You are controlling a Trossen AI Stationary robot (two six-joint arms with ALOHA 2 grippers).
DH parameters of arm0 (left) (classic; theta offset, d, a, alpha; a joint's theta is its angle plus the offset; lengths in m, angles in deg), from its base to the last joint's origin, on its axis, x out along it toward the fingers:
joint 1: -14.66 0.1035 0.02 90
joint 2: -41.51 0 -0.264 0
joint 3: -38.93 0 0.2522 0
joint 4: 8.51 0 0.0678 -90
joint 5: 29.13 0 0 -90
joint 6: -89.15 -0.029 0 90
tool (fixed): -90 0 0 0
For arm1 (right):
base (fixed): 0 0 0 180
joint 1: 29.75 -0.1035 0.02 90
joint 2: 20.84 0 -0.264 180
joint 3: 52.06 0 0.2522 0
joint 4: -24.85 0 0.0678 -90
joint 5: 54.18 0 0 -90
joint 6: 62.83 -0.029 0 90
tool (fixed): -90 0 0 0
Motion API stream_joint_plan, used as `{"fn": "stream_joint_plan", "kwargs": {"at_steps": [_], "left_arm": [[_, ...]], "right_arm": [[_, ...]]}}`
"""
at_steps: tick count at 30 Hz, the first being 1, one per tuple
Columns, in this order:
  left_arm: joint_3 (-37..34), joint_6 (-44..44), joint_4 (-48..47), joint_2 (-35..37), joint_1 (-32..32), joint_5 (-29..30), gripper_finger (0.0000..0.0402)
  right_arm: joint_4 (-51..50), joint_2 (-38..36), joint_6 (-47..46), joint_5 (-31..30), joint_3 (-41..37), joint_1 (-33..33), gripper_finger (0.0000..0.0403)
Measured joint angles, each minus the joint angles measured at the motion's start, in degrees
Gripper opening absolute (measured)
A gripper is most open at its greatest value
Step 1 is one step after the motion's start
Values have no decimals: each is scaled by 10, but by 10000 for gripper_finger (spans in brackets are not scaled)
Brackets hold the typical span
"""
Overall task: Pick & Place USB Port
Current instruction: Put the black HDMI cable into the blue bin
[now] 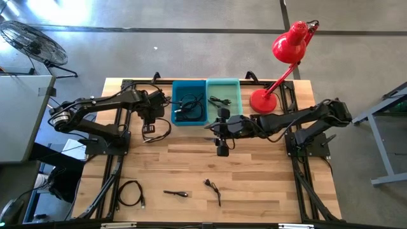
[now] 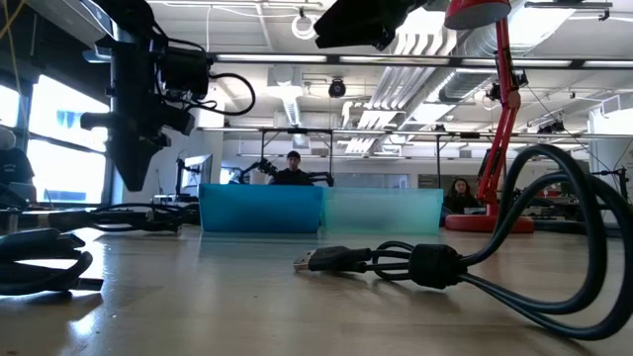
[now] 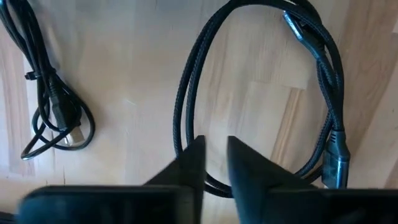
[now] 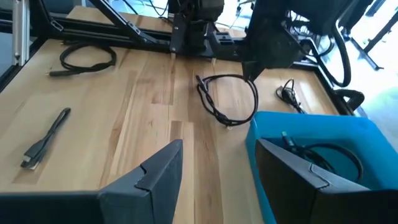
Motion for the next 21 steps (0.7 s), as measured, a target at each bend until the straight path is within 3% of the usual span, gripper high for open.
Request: {"fn": "stream_joint_plan", "kwargs": {"at_steps": [6,10,21], "left_arm": [[0,29,-6,0,0,34,152],[0,40,-5,0,0,41,189],[-13,55,0,-41,0,46,200]], "right_arm": [[-8,0,-2,6,0,0,192],[-8,0,-12,6,0,-2,192],[-13,0,-37,27,0,-2,192]]}}
